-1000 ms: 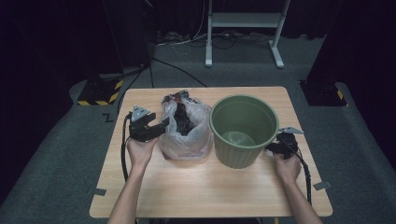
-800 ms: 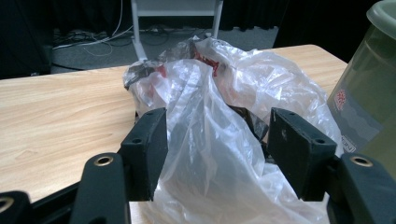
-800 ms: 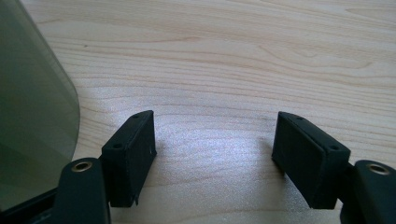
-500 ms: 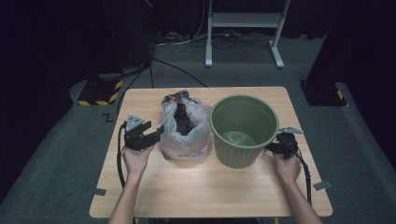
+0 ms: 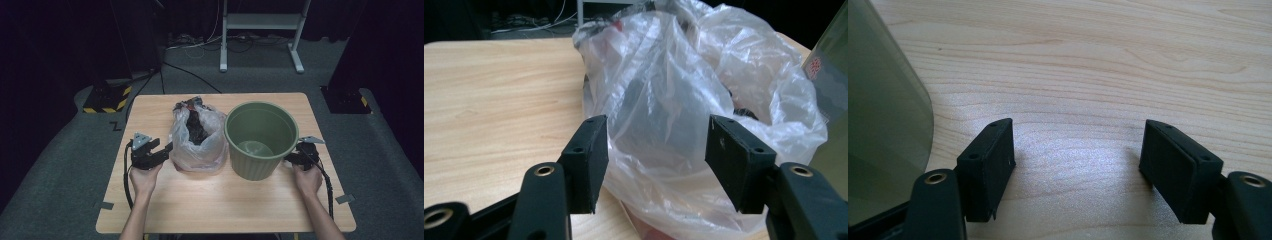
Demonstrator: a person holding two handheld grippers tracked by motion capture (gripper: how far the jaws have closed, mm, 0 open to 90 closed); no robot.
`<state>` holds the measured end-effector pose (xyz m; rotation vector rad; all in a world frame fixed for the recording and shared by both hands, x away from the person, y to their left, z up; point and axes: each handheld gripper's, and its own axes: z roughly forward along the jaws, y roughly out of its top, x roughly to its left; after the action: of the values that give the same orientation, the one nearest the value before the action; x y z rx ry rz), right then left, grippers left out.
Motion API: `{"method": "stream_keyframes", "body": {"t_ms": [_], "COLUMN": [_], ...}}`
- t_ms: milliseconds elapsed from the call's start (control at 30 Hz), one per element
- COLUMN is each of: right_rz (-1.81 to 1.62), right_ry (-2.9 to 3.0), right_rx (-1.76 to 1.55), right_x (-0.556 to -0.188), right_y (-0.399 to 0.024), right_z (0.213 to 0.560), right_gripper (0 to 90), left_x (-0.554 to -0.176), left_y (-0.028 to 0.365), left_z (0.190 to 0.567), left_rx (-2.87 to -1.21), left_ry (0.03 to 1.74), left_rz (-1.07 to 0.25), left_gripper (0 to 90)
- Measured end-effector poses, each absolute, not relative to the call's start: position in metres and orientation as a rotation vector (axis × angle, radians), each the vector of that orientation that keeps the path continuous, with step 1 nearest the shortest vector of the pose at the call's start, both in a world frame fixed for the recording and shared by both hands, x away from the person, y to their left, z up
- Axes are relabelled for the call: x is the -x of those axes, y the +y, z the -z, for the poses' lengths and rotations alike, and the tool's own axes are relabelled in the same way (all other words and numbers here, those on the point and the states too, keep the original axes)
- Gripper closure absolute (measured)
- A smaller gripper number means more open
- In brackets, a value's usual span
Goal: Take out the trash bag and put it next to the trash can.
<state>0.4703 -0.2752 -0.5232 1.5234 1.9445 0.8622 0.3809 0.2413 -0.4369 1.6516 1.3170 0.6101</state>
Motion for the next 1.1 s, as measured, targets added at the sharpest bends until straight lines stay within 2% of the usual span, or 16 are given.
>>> {"method": "stream_keyframes", "body": {"t_ms": [633, 1100], "right_rz": [-0.861, -0.862], "right_ry": [1.944, 1.945], "right_rx": [-1.524, -1.525], "right_x": [-0.47, -0.47], "right_y": [-0.275, -0.275], "right_z": [0.523, 0.523], "right_gripper": [29.7, 29.7], "left_x": [-0.385, -0.402], "left_y": [0.235, 0.237], "left_z": [0.48, 0.521], "left_rx": [-1.722, -1.752], "left_ry": [1.408, 1.542], "left_rz": [-0.631, -0.666], "left_gripper": [43.2, 43.7]}}
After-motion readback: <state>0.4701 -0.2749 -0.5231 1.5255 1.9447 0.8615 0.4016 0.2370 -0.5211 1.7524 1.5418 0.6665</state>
